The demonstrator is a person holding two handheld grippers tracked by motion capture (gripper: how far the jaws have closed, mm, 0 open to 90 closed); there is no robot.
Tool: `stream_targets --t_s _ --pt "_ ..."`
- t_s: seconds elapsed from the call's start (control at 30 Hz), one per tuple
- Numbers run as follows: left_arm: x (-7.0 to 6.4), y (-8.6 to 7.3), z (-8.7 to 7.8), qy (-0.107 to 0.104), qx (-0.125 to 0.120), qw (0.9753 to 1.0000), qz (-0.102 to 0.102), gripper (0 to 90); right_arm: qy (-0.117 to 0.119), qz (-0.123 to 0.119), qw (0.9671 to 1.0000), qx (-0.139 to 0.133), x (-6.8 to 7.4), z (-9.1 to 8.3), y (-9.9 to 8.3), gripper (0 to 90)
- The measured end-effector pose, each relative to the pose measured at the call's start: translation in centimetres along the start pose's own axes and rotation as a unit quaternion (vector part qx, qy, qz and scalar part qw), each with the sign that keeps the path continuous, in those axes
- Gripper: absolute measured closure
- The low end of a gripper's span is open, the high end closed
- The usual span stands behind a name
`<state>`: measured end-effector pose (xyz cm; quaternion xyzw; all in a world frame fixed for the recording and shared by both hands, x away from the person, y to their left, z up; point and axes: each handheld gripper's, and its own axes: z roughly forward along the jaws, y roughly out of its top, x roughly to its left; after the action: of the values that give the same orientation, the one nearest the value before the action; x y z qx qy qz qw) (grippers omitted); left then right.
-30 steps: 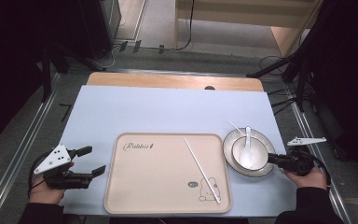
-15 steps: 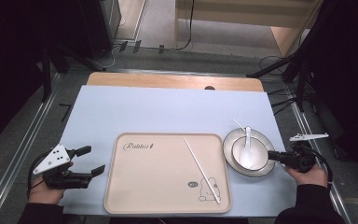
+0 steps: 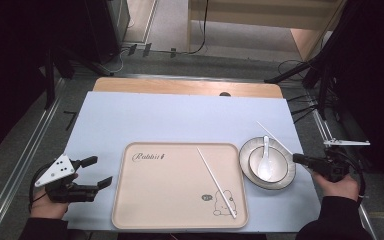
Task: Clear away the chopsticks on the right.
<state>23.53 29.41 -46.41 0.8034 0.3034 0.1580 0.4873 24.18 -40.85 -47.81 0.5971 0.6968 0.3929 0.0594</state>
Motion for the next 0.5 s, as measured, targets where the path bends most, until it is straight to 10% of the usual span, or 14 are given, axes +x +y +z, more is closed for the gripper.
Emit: stream_targets --t_s 0.5 --pt "0.0 0.0 -0.1 0.002 0.002 1.0000 -0.001 16.3 -0.018 -0.006 0.9993 -0.032 4.1 -2.2 1.0 84.8"
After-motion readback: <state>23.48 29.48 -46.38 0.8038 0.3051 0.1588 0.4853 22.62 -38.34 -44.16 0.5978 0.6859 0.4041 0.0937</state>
